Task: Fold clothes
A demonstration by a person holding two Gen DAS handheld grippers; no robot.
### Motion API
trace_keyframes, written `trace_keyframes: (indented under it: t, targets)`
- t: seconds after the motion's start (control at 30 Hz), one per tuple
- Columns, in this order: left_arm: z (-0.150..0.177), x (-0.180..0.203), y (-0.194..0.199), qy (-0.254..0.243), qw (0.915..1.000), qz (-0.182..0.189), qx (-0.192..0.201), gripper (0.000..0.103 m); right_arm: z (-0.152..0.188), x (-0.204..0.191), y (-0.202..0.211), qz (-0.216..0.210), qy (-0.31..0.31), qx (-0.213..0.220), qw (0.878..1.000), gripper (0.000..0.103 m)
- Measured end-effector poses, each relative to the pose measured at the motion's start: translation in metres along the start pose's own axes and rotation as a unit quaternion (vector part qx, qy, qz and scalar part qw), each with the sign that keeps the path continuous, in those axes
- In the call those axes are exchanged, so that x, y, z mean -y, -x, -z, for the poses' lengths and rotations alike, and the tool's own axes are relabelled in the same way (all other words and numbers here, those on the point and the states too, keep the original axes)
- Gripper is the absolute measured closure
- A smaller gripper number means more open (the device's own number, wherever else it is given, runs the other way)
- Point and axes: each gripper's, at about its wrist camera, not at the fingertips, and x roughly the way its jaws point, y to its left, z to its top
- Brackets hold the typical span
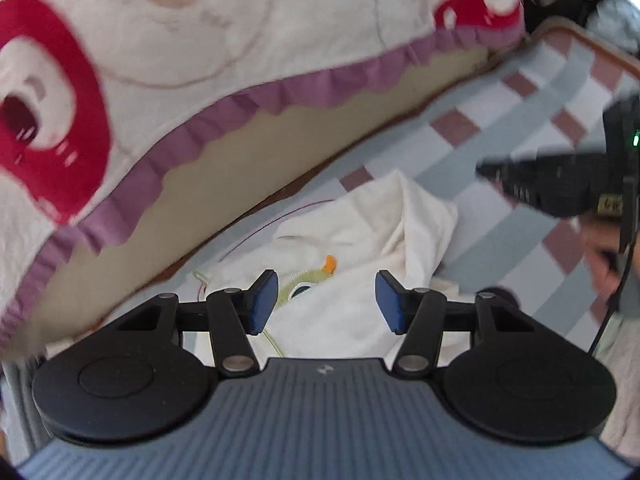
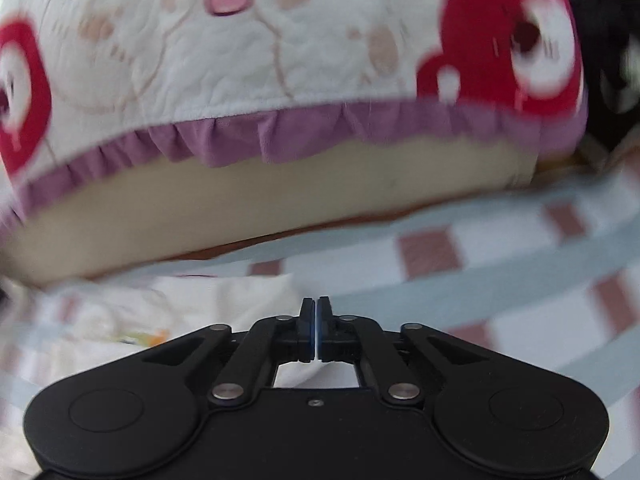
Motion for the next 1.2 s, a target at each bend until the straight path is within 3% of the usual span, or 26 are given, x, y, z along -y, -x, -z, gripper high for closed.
trace_keyframes:
  t: [0.07, 0.13, 0.17, 0.3, 0.43, 0.57, 0.8, 0.93, 0.97, 1.0, 1.03, 1.1, 1.2]
  targets:
    - [0.007, -0.004, 0.005, 0.027, 0.9996, -0.007, 0.001, 0.05, 0.009, 0.009, -0.003, -0.042, -0.034, -0.017, 0.998, 0.089]
    - [0.022, -0.011, 0.013, 0.046, 0.9987, -0.015, 0.013, 0.05, 0.016, 0.012, -0.008, -0.084, -0.06, -0.04, 0.994, 0.072]
    - [0.03, -0.015, 0.018, 0.056, 0.9981, -0.019, 0.019, 0.05, 0.02, 0.011, -0.009, -0.1, -0.07, -0.048, 0.991, 0.055]
    - [0.064, -0.048, 0.031, 0.105, 0.9913, -0.038, 0.069, 0.05, 0.027, -0.007, -0.015, -0.128, -0.075, -0.067, 0.987, 0.04]
    - [0.101, -0.088, 0.004, 0.151, 0.9841, -0.074, 0.059, 0.047, 0.037, -0.024, -0.021, -0.129, -0.058, -0.096, 0.985, 0.039]
    - [0.149, -0.117, -0.032, 0.21, 0.9752, -0.066, 0.022, 0.047, 0.044, -0.024, -0.028, -0.142, -0.085, -0.106, 0.98, 0.039]
    - [0.227, -0.131, -0.086, 0.223, 0.9745, 0.022, 0.017, 0.046, 0.057, -0.026, -0.048, -0.154, -0.134, -0.115, 0.972, 0.034]
    - [0.257, -0.125, -0.107, 0.21, 0.9752, 0.063, 0.027, 0.046, 0.06, -0.044, -0.068, -0.129, -0.124, -0.08, 0.981, 0.034]
    - [0.263, -0.122, -0.109, 0.201, 0.9768, 0.067, 0.03, 0.045, 0.06, -0.052, -0.069, -0.124, -0.097, -0.059, 0.986, 0.042]
    - [0.269, -0.121, -0.11, 0.196, 0.9777, 0.069, 0.034, 0.045, 0.06, -0.061, -0.068, -0.118, -0.064, -0.036, 0.99, 0.075]
    - [0.274, -0.121, -0.11, 0.19, 0.9784, 0.07, 0.038, 0.045, 0.058, -0.072, -0.065, -0.103, -0.025, -0.016, 0.994, 0.091]
    - [0.283, -0.123, -0.107, 0.182, 0.9799, 0.065, 0.049, 0.045, 0.048, -0.09, -0.041, -0.07, 0.029, 0.042, 0.996, 0.092]
    - [0.294, -0.13, -0.097, 0.173, 0.982, 0.046, 0.06, 0.045, 0.019, -0.102, 0.019, -0.016, 0.08, 0.149, 0.985, 0.095]
